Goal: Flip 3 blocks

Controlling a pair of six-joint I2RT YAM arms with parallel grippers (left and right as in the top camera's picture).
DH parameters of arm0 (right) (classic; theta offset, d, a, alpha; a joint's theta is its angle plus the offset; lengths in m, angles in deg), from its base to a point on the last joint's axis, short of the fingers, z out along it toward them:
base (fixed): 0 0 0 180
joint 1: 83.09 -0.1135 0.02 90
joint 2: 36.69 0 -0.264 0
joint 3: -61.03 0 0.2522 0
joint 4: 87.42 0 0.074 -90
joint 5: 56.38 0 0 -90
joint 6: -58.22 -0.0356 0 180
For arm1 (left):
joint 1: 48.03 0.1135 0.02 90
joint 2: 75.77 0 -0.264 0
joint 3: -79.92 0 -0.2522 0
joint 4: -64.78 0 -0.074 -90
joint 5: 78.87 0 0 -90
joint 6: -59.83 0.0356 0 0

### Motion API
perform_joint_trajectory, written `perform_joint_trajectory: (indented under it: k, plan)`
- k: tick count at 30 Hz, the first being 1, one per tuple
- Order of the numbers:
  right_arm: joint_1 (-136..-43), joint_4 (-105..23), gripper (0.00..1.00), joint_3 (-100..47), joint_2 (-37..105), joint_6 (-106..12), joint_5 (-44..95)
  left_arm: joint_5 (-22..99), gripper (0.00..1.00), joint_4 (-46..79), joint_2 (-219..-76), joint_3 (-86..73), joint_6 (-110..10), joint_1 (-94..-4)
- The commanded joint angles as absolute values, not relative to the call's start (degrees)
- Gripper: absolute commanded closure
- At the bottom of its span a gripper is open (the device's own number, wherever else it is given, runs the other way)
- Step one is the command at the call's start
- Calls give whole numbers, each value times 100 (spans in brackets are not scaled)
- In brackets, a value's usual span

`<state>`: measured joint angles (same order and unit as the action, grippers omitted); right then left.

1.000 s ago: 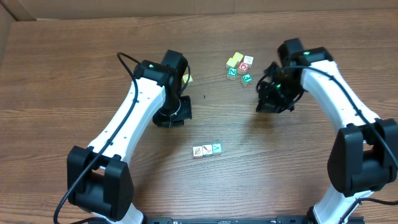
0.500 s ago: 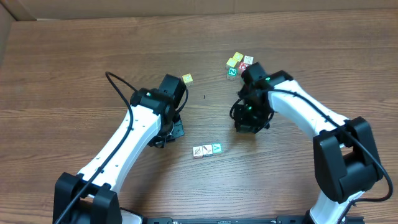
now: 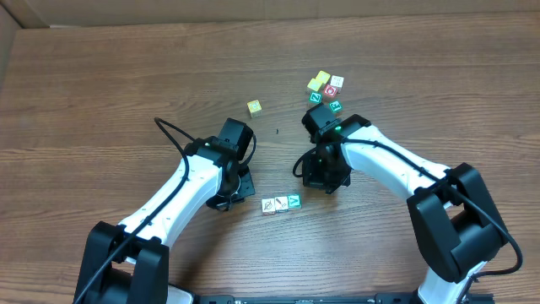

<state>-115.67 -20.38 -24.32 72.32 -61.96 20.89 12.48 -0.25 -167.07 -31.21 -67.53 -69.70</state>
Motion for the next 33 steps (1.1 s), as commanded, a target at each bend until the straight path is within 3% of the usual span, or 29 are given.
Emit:
perform_joint_trajectory:
  k: [1, 33]
  plan:
    - [-11678, -2023, 96, -2391, 7057, -6526, 2505, 1573, 96, 196, -16738, -3413, -6749, -6986]
    - [-11678, -1778, 96, -2391, 7057, -6504, 2384, 1788, 96, 648, -16738, -3518, -6751, -7296]
